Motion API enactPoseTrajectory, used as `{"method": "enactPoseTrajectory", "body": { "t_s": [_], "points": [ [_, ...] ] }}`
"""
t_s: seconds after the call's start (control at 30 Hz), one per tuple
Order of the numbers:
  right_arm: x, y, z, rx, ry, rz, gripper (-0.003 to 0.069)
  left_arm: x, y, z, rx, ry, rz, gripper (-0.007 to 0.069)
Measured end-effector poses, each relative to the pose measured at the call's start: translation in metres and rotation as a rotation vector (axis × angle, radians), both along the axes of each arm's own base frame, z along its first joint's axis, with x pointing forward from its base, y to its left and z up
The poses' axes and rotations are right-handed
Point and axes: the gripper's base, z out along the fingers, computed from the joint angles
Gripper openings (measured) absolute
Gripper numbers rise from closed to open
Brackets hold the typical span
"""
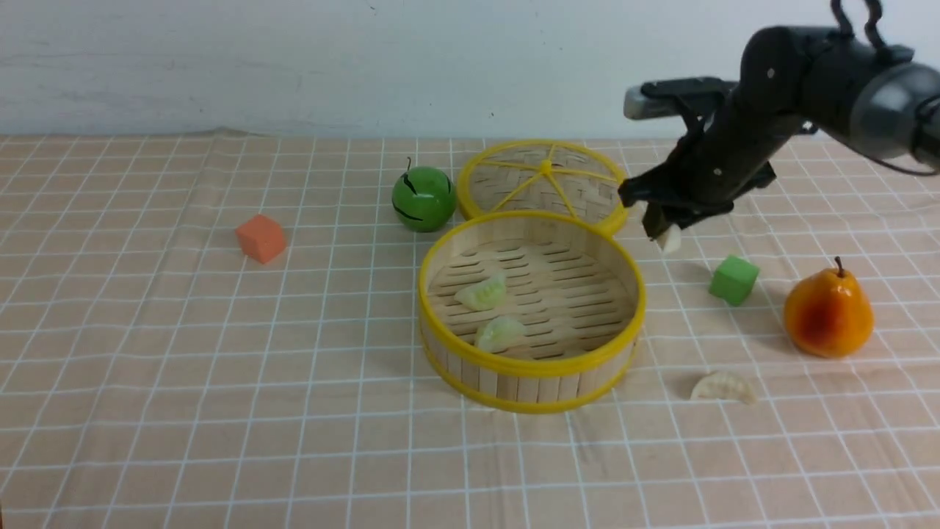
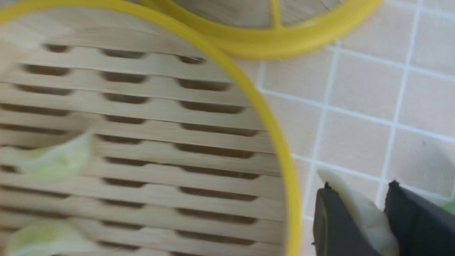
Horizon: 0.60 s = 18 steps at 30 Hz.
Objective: Put the dumplings into the steamer on the table with the brown tablecloth.
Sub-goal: 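Place the dumpling in the bamboo steamer basket with the right gripper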
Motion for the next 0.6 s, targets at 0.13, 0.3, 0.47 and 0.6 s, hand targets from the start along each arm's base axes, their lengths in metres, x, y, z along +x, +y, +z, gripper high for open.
{"method": "enactPoseTrajectory", "body": {
  "t_s": [0.13, 0.3, 0.47, 0.6],
  "points": [
    [-0.009, 0.036, -0.006, 0.008, -0.004, 0.098, 0.0188, 0.0, 0.0, 0.001, 0.009, -0.009, 0.002, -0.0014],
    [-0.002, 0.061, -0.056, -0.013, 0.042, 0.13, 0.0188, 0.0, 0.001, 0.001, 0.012, -0.011, 0.003, -0.0014],
    [0.004, 0.068, -0.075, 0.073, 0.048, 0.097, 0.0281, 0.0, 0.001, 0.001, 0.014, -0.012, 0.003, -0.0014],
    [0.002, 0.07, -0.071, 0.111, 0.066, 0.087, 0.0459, 0.0, 0.001, 0.001, 0.014, -0.012, 0.003, -0.0014]
  ]
}}
